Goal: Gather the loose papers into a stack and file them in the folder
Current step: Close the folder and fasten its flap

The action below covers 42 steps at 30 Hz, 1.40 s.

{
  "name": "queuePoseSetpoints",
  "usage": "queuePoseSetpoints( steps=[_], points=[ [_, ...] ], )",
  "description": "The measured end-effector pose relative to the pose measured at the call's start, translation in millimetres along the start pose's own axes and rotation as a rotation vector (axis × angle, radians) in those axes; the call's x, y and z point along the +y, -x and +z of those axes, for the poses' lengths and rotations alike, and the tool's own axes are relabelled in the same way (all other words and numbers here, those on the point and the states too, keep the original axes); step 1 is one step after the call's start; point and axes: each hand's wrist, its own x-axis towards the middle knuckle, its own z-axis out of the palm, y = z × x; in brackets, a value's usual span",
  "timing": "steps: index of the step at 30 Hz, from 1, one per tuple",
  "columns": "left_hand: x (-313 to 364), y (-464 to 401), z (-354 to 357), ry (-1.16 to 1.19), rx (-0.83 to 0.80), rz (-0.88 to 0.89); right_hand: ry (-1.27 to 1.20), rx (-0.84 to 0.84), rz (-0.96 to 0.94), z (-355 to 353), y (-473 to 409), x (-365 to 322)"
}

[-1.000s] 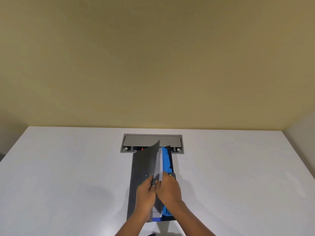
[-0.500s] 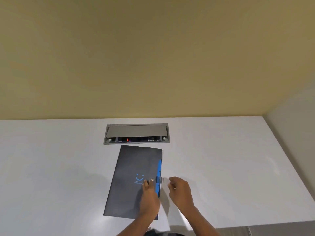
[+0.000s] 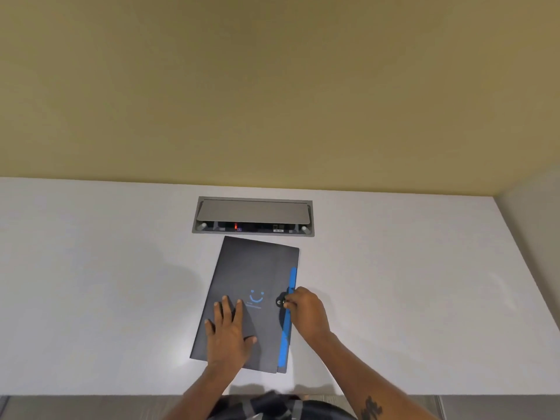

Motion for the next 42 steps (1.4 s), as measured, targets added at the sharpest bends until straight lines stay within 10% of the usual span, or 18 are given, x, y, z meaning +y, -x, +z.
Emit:
queuePoseSetpoints(
  steps=[42],
  points=[
    [-15.2, -3.8, -0.9, 0.085, 0.032, -0.012, -0.026, -0.059, 0.223, 33.2, -35.7, -17.5]
  ],
)
